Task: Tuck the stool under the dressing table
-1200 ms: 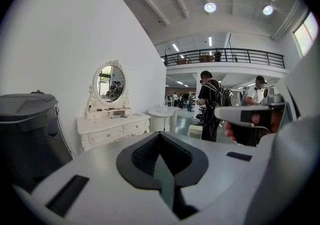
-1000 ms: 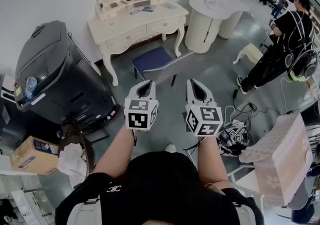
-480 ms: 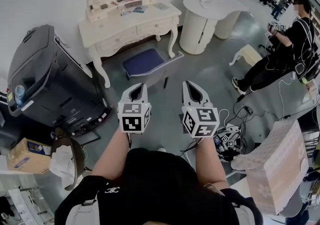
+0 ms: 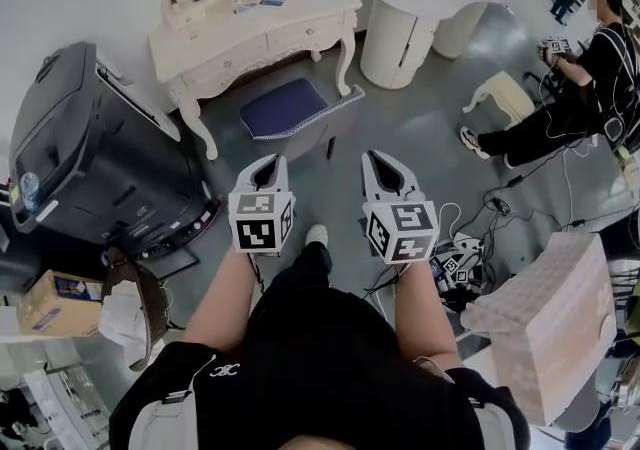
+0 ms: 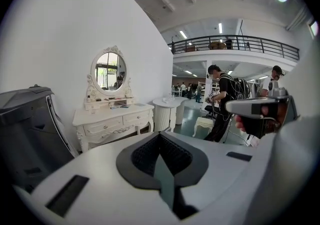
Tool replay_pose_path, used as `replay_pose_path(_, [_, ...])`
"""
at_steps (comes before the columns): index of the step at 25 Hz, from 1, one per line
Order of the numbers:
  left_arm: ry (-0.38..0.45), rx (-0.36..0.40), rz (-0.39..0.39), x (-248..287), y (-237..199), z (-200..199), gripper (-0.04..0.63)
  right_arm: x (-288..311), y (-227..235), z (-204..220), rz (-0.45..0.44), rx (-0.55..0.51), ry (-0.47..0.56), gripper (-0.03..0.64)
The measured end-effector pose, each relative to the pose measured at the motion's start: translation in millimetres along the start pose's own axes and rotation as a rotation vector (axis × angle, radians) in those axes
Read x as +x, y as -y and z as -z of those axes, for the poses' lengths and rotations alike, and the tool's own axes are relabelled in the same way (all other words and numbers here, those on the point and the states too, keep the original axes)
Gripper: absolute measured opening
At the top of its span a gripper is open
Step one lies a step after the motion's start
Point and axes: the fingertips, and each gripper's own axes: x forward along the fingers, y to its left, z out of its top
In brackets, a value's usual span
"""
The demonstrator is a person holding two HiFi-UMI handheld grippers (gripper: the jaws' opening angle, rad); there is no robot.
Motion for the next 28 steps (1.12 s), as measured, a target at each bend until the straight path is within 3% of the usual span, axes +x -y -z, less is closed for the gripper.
replay_pose_path(11, [-0.045,0.014,0.011,56,3,15,-0.005,32,47,10,0.016,-0.048,-0.062,0.006])
replay_pose_path(17, [-0.071,0.157,-0.013,85,4,18,-0.005,66,62,24,-0.039,-0.083,-0.129,0.007])
replay_pose_path(24, [-0.166,0.108,-0.010,127,-9,33,-0.006,109,85,45,-0.107,-0.145,-0.226,0.007])
replay_pose_path(28, [-0.199,0.135,-0.004,158,-19,28,-0.002,144,102,53,-0.146,-0.219,-0.280,0.008])
